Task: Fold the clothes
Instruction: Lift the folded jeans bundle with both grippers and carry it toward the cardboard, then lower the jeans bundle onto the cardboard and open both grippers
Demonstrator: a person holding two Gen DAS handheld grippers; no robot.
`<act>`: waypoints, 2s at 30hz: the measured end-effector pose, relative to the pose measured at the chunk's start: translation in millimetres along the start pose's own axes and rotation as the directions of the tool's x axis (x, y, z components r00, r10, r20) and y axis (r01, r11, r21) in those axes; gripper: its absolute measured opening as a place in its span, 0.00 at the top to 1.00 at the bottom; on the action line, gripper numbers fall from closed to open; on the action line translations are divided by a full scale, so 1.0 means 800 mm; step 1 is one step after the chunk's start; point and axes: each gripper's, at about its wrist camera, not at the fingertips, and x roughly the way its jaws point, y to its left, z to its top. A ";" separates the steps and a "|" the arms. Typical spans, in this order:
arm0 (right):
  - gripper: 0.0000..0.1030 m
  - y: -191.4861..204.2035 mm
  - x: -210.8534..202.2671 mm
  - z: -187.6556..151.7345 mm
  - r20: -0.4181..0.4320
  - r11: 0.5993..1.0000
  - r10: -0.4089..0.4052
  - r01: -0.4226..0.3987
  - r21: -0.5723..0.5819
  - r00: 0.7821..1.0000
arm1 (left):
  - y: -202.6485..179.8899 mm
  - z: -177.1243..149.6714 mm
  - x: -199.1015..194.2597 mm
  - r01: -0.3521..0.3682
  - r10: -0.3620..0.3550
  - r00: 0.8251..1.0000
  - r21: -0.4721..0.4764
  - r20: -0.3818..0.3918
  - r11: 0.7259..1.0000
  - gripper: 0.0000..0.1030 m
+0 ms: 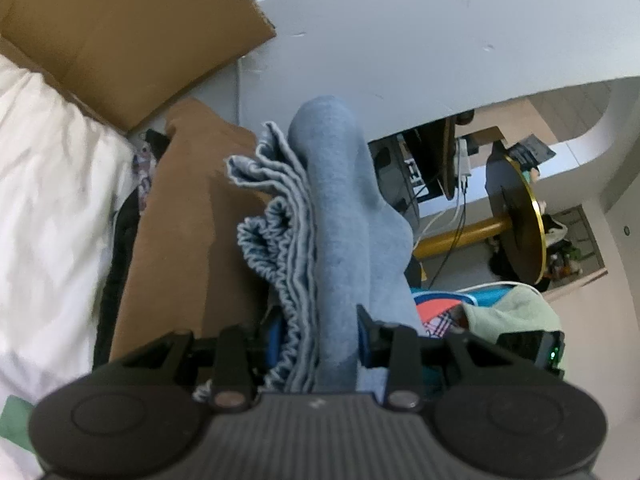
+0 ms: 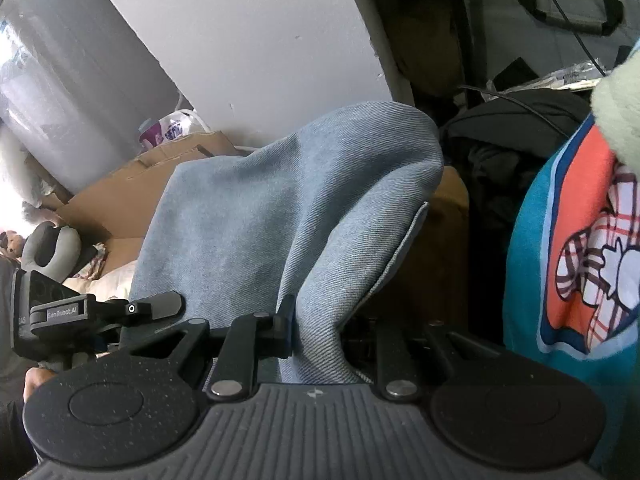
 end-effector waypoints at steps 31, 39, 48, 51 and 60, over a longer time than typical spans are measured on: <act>0.75 -0.040 0.037 -0.007 0.082 0.981 -0.054 0.038 0.189 0.995 | -0.061 0.063 -0.022 -0.386 0.392 0.920 0.235 0.024 0.892 0.64; 0.73 -0.039 0.035 -0.011 0.111 0.977 -0.046 0.022 0.212 0.993 | -0.127 0.077 -0.011 -0.407 0.430 0.902 0.381 0.028 0.830 0.64; 0.73 -0.042 0.036 -0.016 0.125 0.979 -0.045 0.019 0.201 0.991 | -0.145 0.073 0.043 -0.412 0.471 0.882 0.454 -0.018 0.790 0.64; 0.68 -0.044 0.037 -0.018 0.127 0.979 -0.061 0.035 0.199 0.990 | -0.122 0.069 0.065 -0.450 0.528 0.848 0.452 -0.054 0.770 0.70; 0.61 -0.037 0.021 -0.024 0.177 0.978 -0.174 0.149 0.144 0.969 | -0.105 0.059 0.084 -0.511 0.617 0.785 0.511 -0.049 0.691 0.78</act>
